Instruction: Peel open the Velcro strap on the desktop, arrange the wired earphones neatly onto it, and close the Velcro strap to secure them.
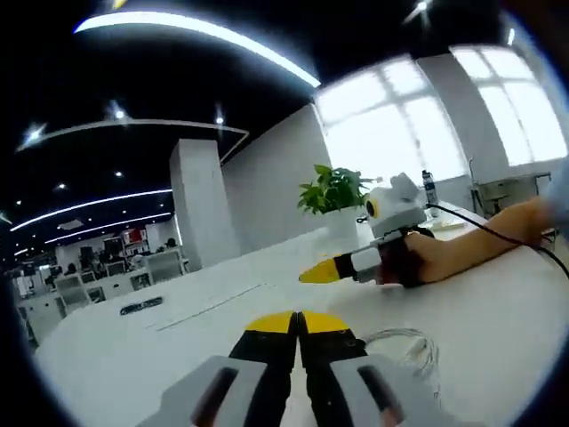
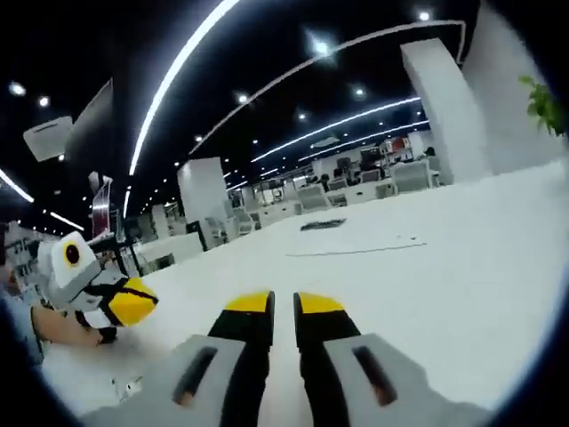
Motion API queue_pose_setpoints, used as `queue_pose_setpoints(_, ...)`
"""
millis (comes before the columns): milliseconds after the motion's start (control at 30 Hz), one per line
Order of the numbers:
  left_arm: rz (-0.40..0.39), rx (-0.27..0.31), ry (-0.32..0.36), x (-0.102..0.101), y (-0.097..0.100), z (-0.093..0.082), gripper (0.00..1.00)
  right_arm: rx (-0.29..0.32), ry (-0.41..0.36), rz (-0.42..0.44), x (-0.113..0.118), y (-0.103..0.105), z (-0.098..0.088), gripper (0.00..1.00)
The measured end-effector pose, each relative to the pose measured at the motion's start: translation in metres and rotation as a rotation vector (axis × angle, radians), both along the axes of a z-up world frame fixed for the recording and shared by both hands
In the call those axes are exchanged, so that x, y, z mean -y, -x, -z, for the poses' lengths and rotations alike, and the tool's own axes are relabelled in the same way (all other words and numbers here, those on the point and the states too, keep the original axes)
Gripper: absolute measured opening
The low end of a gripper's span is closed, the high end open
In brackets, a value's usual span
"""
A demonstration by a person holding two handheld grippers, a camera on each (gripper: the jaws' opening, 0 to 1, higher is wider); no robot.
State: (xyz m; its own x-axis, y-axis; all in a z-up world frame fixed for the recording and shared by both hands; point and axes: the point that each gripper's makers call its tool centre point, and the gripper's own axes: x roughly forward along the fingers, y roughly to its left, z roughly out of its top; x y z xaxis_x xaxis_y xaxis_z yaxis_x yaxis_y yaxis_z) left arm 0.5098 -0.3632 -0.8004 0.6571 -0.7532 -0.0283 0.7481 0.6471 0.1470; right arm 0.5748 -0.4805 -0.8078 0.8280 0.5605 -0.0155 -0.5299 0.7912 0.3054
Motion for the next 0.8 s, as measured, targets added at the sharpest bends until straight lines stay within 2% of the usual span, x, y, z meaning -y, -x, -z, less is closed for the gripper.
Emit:
queue_pose_setpoints(33,-0.002,-0.005,0.014,-0.001,-0.001,-0.001,0.06,-0.018,-0.039,0.035,0.009,-0.005,-0.001,0.11)
queue_pose_setpoints(100,-0.068,-0.042,0.062,-0.015,-0.017,-0.002,0.06,-0.005,-0.049,0.086,0.022,-0.012,-0.004,0.11)
queue_pose_setpoints(167,-0.167,-0.076,0.101,-0.035,-0.036,0.0,0.07,0.033,0.031,0.107,0.03,-0.018,-0.004,0.11)
queue_pose_setpoints(200,-0.206,-0.099,0.143,-0.045,-0.043,0.0,0.07,0.026,0.065,0.132,0.033,-0.018,-0.001,0.11)
queue_pose_setpoints(233,-0.228,-0.128,0.181,-0.054,-0.046,0.001,0.07,0.008,0.049,0.152,0.035,-0.019,0.001,0.11)
queue_pose_setpoints(267,-0.246,-0.143,0.203,-0.06,-0.041,0.003,0.07,-0.003,0.015,0.16,0.036,-0.02,0.0,0.12)
queue_pose_setpoints(367,-0.295,-0.045,0.259,-0.082,-0.056,-0.012,0.07,0.023,-0.006,0.166,0.039,-0.019,-0.005,0.16)
queue_pose_setpoints(400,-0.327,-0.029,0.24,-0.091,-0.059,-0.01,0.07,0.024,0.026,0.183,0.043,-0.018,-0.003,0.16)
queue_pose_setpoints(433,-0.389,-0.057,0.28,-0.1,-0.059,-0.008,0.08,0.046,0.076,0.183,0.044,-0.016,-0.003,0.16)
queue_pose_setpoints(467,-0.416,-0.041,0.319,-0.105,-0.058,-0.011,0.08,0.07,0.133,0.185,0.045,-0.015,-0.003,0.16)
queue_pose_setpoints(500,-0.397,-0.013,0.319,-0.107,-0.055,-0.013,0.1,0.091,0.201,0.19,0.046,-0.009,-0.002,0.18)
queue_pose_setpoints(533,-0.384,-0.02,0.29,-0.107,-0.053,-0.012,0.12,0.085,0.18,0.193,0.044,-0.006,-0.002,0.21)
queue_pose_setpoints(567,-0.409,-0.007,0.209,-0.112,-0.053,-0.007,0.13,0.102,0.163,0.189,0.045,-0.004,-0.005,0.22)
queue_pose_setpoints(600,-0.438,0.003,0.156,-0.118,-0.052,-0.003,0.14,0.132,0.123,0.192,0.047,0.001,-0.012,0.22)
queue_pose_setpoints(667,-0.435,-0.017,0.194,-0.12,-0.052,-0.004,0.16,0.144,0.067,0.221,0.056,0.006,-0.018,0.22)
queue_pose_setpoints(700,-0.416,-0.03,0.254,-0.118,-0.05,-0.007,0.18,0.161,0.068,0.222,0.06,0.008,-0.021,0.22)
queue_pose_setpoints(733,-0.411,-0.027,0.281,-0.118,-0.048,-0.009,0.19,0.166,0.072,0.238,0.066,0.009,-0.021,0.24)
queue_pose_setpoints(800,-0.46,-0.021,0.273,-0.125,-0.049,-0.009,0.2,0.168,0.059,0.302,0.081,0.006,-0.022,0.27)
